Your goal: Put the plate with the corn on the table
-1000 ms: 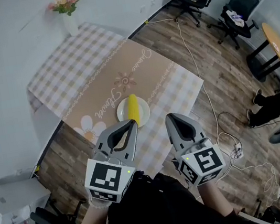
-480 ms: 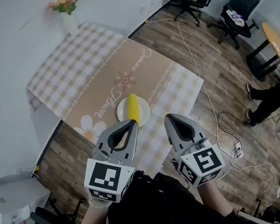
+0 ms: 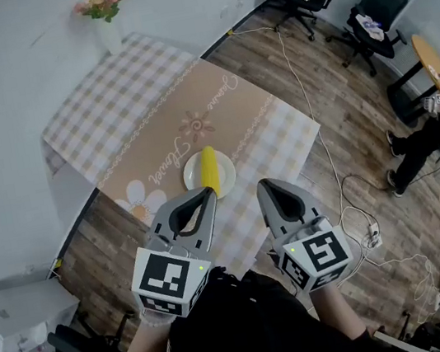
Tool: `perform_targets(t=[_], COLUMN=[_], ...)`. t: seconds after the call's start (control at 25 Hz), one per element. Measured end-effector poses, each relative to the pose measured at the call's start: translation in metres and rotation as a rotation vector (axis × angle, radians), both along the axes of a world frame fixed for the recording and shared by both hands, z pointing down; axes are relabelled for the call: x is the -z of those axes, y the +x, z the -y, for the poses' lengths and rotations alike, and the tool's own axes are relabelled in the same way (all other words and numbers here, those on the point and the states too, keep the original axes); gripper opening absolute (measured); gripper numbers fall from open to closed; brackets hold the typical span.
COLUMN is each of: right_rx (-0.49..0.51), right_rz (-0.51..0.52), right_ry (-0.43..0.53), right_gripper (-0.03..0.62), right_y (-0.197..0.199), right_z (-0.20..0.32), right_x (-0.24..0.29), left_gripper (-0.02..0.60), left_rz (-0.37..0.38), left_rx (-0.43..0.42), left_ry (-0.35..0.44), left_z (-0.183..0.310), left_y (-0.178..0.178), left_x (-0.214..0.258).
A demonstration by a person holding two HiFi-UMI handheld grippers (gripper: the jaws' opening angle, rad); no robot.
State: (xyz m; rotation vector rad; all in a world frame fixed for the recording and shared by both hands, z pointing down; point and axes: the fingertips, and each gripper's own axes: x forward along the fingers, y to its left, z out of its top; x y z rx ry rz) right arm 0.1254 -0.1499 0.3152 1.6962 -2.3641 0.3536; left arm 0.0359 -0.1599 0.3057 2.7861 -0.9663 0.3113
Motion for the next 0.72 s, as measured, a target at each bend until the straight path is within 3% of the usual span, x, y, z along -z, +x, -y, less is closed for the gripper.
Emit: perform_targets(t=[0.72], right_rx=[0.025], right_rz=[0.003], right_ry=[-0.035], right_gripper=[0.043], right_y=[0.004], right_z=[-0.006], right_x=[-0.011], left_gripper=[0.014], left_rz=[-0.009], left_rx=[-0.015], left_ry=[-0.017], left_z=[-0.003], left_y=[0.012], left_x=[-0.003])
